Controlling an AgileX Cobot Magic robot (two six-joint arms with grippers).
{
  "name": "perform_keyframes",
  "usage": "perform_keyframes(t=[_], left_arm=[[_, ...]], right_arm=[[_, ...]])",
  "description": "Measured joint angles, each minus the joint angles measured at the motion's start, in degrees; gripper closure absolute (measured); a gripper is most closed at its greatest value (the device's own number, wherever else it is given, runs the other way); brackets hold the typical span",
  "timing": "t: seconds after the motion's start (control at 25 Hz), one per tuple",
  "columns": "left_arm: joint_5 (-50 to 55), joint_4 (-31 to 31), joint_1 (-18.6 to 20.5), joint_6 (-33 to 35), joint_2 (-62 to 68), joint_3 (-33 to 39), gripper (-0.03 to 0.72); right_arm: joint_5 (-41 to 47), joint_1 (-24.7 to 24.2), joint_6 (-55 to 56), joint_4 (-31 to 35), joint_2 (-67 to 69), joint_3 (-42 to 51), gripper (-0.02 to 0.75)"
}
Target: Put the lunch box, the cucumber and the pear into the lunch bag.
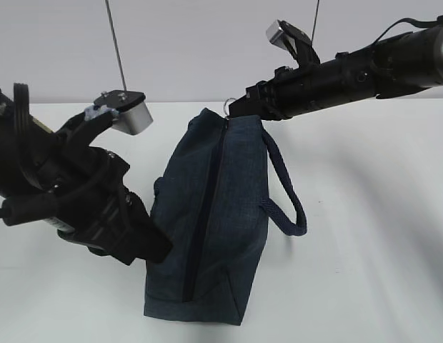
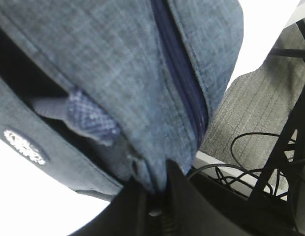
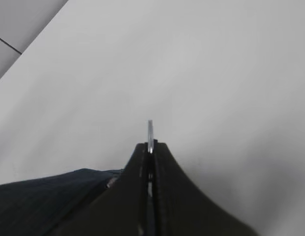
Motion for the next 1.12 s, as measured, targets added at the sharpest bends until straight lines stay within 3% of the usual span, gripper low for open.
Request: perform_keyframes(t=[0.64,0.76,0.96,1.12], left_arm=[[1.68,0.53,0.00,-0.21,-1.49,0.05,0.662],[2.06,0.53,0.00,-0.34,-1.61,0.05,0.575],[1.12,0.48,0.00,-0.34,-1.87,-0.07,0.326],[0.38,0.75,0.00,-0.34,-1.87,-3.23,0.286]], right_arm=[[-6.90,-0.13,0.36,-0.21,0.12,-2.70,0.738],[-7.73,-0.23,0.45,-0.30,0.12,-2.70,0.738],[-8.92,-0.27,0.72,-0.33,0.24,-2.70,0.738],[-9.16,-0.27,0.72,-0.43,0.24,-2.74,0.738]])
